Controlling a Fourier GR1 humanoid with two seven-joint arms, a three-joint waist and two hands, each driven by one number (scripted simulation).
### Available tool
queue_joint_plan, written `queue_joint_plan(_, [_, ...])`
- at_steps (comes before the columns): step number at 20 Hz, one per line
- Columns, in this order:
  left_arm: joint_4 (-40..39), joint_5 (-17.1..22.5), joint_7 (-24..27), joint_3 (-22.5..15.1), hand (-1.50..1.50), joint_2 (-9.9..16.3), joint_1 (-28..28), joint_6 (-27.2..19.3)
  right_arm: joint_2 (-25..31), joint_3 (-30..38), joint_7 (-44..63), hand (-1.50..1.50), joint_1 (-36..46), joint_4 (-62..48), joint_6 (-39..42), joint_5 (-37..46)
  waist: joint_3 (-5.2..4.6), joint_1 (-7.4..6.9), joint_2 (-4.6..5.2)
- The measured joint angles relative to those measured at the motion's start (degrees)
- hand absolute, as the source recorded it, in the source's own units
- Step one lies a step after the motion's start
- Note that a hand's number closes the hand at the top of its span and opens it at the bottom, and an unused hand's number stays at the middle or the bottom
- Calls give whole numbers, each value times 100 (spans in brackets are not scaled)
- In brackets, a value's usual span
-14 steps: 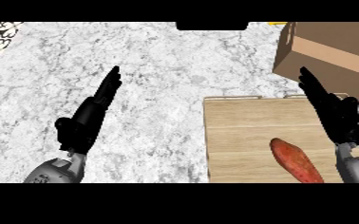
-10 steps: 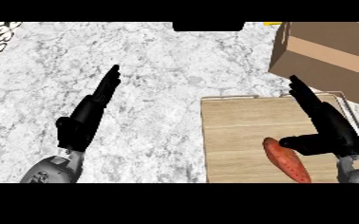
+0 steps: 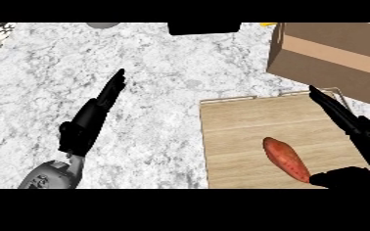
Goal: Pick the sweet potato from the tray and place it in the cardboard box
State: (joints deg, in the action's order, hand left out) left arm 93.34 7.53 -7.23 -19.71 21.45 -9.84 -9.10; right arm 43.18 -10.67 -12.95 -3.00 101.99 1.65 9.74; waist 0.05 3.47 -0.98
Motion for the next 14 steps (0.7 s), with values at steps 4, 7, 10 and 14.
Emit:
queue_joint_plan(4, [-89, 30, 101, 57, 0, 26, 49, 93, 566, 275, -852, -150, -706, 580, -422, 789, -4, 60, 6])
queue_joint_plan(7, [-176, 38, 214, 98, 0, 21, 101, 169, 977, 759, -1034, -150, -1427, 1255, -515, 945, -10, 62, 14])
queue_joint_plan(10, [-233, -18, 262, 101, 0, -19, 60, 208, 1368, 1321, -883, -150, -2058, 1925, -247, 887, -15, 33, 23])
queue_joint_plan(14, [-370, 4, 377, 172, 0, -35, 16, 330, 1790, 1921, -397, -150, -2675, 2727, 491, 594, -22, 0, 35])
